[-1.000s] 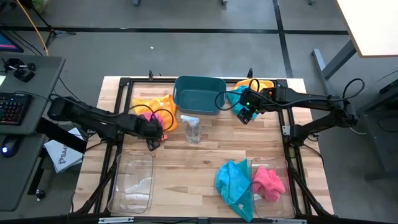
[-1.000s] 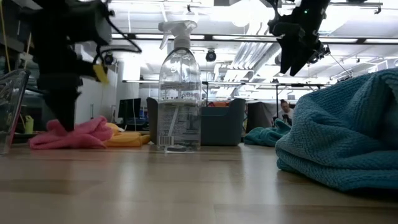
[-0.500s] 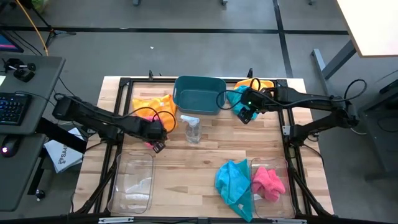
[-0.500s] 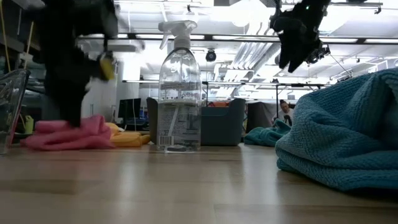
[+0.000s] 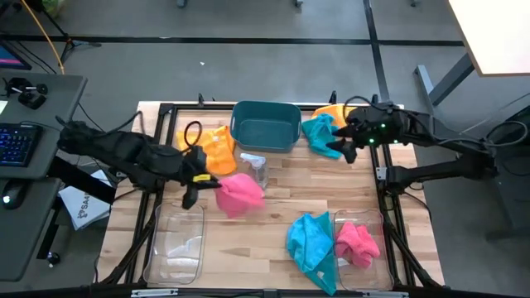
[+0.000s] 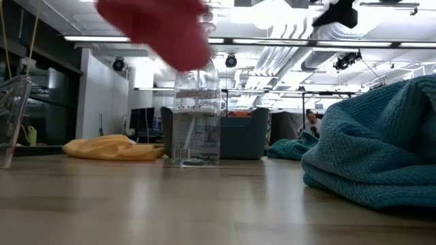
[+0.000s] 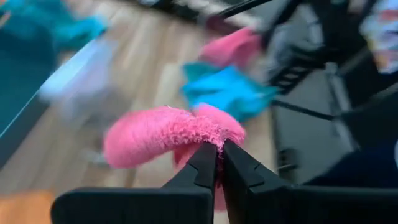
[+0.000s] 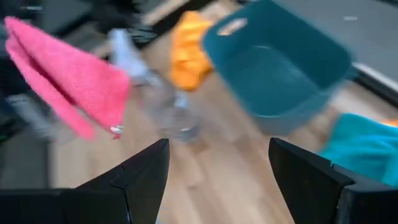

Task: Sort microfiber towel by color & place in baskets
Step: Put the pink microfiber towel into the right transparent bin

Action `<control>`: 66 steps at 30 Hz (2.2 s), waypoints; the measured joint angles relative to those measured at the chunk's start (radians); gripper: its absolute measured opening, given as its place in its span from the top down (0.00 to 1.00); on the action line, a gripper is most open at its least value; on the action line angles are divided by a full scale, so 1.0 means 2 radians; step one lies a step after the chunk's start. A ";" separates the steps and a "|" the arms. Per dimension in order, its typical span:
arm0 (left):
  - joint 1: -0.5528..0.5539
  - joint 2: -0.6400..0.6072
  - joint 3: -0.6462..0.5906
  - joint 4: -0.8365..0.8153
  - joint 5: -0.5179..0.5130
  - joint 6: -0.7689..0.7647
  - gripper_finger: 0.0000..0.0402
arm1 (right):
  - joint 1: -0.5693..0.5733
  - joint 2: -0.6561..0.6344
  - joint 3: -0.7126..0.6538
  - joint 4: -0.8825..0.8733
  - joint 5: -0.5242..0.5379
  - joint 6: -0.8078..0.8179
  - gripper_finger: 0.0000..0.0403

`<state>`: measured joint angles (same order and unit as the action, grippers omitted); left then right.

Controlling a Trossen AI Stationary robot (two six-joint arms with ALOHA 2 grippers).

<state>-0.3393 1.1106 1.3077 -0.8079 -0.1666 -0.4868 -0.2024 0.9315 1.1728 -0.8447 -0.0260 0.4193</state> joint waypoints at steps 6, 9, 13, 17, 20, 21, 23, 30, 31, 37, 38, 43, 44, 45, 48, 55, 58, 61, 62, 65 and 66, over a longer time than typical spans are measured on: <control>-0.013 0.103 0.108 -0.001 0.002 0.063 1.00 | 0.030 0.010 0.000 0.080 -0.091 0.002 0.33; 0.000 0.160 0.151 -0.003 0.002 0.109 1.00 | 0.069 0.031 0.000 0.149 -0.109 -0.006 0.33; 0.018 0.215 0.216 -0.001 0.002 0.140 1.00 | 0.129 0.070 0.000 0.230 -0.110 -0.026 0.33; 0.021 0.242 0.277 -0.002 0.004 0.176 1.00 | 0.179 0.111 0.000 0.276 -0.081 -0.043 0.33; 0.014 0.249 0.307 -0.001 0.007 0.203 1.00 | 0.206 0.138 0.000 0.290 -0.027 -0.057 0.33; 0.011 0.250 0.313 0.000 0.010 0.212 1.00 | 0.212 0.146 0.000 0.296 -0.009 -0.056 0.33; 0.007 0.249 0.317 -0.001 0.015 0.231 1.00 | 0.225 0.162 0.000 0.319 0.019 -0.053 0.33; 0.004 0.249 0.317 -0.006 0.057 0.282 1.00 | 0.264 0.208 0.000 0.399 0.065 -0.053 0.33; 0.004 0.249 0.317 -0.009 0.066 0.288 1.00 | 0.268 0.212 0.000 0.405 0.066 -0.053 0.33; 0.002 0.249 0.317 -0.035 0.091 0.330 1.00 | 0.289 0.240 0.000 0.448 0.089 -0.057 0.33; 0.002 0.249 0.317 -0.034 0.092 0.332 1.00 | 0.293 0.243 0.000 0.452 0.094 -0.057 0.33; 0.004 0.253 0.317 -0.027 0.091 0.342 1.00 | 0.304 0.258 0.000 0.489 0.096 -0.056 0.33; 0.006 0.256 0.317 -0.023 0.092 0.341 1.00 | 0.306 0.261 0.000 0.498 0.096 -0.058 0.33; 0.007 0.260 0.317 -0.022 0.091 0.341 1.00 | 0.306 0.263 0.000 0.507 0.096 -0.063 0.33; 0.008 0.281 0.317 0.001 0.090 0.342 1.00 | 0.306 0.268 0.008 0.514 0.096 -0.070 0.33; 0.018 0.309 0.316 0.030 0.049 0.337 1.00 | 0.311 0.267 0.016 0.480 0.079 -0.079 0.33; 0.021 0.306 0.316 0.044 0.040 0.328 1.00 | 0.312 0.260 0.016 0.460 0.079 -0.080 0.38; 0.020 0.305 0.316 0.065 0.032 0.328 1.00 | 0.311 0.259 0.017 0.447 0.079 -0.080 0.46; 0.020 0.305 0.316 0.068 0.032 0.328 1.00 | 0.311 0.259 0.017 0.443 0.079 -0.082 0.50; 0.019 0.304 0.316 0.065 0.031 0.327 1.00 | 0.311 0.257 0.017 0.443 0.079 -0.088 0.65; 0.019 0.305 0.316 0.063 0.031 0.323 1.00 | 0.311 0.254 0.017 0.441 0.079 -0.089 0.72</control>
<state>-0.3019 1.7196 1.9404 -0.6827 -0.1042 0.1600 0.4191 1.4396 1.2064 0.0370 0.1310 0.2421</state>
